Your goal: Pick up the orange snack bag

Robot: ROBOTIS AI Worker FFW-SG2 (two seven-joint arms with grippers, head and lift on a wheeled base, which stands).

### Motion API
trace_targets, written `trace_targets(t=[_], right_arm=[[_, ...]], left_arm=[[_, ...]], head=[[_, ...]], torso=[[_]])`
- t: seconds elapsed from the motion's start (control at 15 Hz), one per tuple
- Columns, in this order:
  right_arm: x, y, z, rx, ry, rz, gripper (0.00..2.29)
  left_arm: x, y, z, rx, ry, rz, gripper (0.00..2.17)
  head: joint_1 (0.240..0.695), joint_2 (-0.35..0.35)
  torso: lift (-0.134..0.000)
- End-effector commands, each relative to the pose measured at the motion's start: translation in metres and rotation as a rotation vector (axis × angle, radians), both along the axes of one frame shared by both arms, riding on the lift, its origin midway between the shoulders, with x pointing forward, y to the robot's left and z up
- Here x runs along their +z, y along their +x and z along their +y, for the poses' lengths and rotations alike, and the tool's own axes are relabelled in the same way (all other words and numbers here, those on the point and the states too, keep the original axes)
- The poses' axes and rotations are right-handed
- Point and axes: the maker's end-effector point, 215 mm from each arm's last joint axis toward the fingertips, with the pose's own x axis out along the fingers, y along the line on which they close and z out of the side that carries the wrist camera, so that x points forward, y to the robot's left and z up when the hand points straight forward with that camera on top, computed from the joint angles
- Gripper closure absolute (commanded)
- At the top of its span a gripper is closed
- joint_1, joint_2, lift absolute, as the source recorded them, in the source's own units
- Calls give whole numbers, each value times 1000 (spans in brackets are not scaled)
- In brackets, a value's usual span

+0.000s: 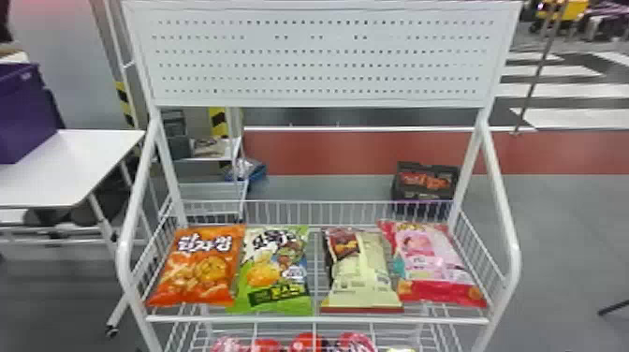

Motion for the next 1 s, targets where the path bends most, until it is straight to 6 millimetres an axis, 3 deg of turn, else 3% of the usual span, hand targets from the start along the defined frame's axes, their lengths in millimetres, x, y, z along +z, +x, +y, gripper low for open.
trace_targets(t=[0.0, 0.27, 0.53, 0.6, 0.93], right_arm=[[0, 0, 0, 0, 0, -1, 140], [-1, 1, -1, -2, 0, 0, 140], [-3, 0, -1, -4, 0, 4, 140], [-3, 0, -1, -4, 0, 4, 140], [-3, -1, 4, 2, 1, 1, 140]], left_arm=[[0, 0, 0, 0, 0, 0, 39], [-1, 3, -3, -4, -3, -1, 39], [-9, 18, -27, -43, -16, 12, 46], [-6, 26, -37, -59, -14, 0, 46], [-37, 83, -63, -85, 2, 84, 46]], head=[[499, 0], [499, 0], [499, 0], [499, 0], [499, 0]], torso=[[0], [0], [0], [0], [0]])
